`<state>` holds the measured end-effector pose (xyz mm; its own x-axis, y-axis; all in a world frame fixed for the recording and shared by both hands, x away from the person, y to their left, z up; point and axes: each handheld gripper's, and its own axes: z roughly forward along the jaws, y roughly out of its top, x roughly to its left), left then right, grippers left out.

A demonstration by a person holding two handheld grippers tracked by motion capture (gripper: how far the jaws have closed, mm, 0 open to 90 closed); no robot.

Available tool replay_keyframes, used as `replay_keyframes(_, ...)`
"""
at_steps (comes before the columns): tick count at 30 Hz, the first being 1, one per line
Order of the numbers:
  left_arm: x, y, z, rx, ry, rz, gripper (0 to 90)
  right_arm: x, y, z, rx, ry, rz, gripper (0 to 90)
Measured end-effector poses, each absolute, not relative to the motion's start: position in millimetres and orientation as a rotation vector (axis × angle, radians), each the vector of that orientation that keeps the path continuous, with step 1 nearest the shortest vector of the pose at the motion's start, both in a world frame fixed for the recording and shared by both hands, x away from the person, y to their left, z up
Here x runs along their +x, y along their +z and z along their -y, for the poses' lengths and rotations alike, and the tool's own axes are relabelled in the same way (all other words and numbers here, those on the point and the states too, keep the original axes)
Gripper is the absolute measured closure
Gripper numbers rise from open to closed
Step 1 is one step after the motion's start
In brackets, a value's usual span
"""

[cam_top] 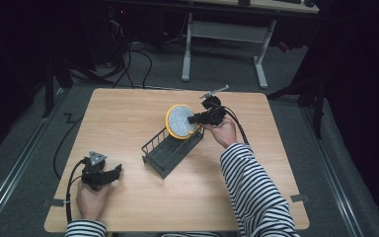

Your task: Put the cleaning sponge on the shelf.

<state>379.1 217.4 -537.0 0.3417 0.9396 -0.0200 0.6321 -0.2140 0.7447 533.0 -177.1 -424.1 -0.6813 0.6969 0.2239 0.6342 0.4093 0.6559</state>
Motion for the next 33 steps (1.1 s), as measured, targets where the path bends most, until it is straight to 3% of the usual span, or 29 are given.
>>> replay_keyframes(10, 379.0, -537.0, -217.1, 1.941, 0.591, -1.373, 30.7, 528.7, -433.9, 183.5, 1.24, 1.097, -2.582, 66.4)
replay_keyframes(16, 379.0, -536.9, -217.4, 1.942, 0.589, -1.372, 30.5, 524.5, -430.8, 187.3, 1.245, 1.126, -2.543, 46.2)
replay_keyframes(21, 379.1, -536.9, -217.4, 1.943, 0.589, -1.372, 30.5, 517.8, -423.8, 193.5, 1.24, 1.152, -2.496, 38.4)
replay_keyframes(33, 379.0, -537.0, -216.8, 1.944, 0.592, -1.371, 30.3, 497.7, -399.8, 214.1, 1.222, 1.188, -2.361, 37.8)
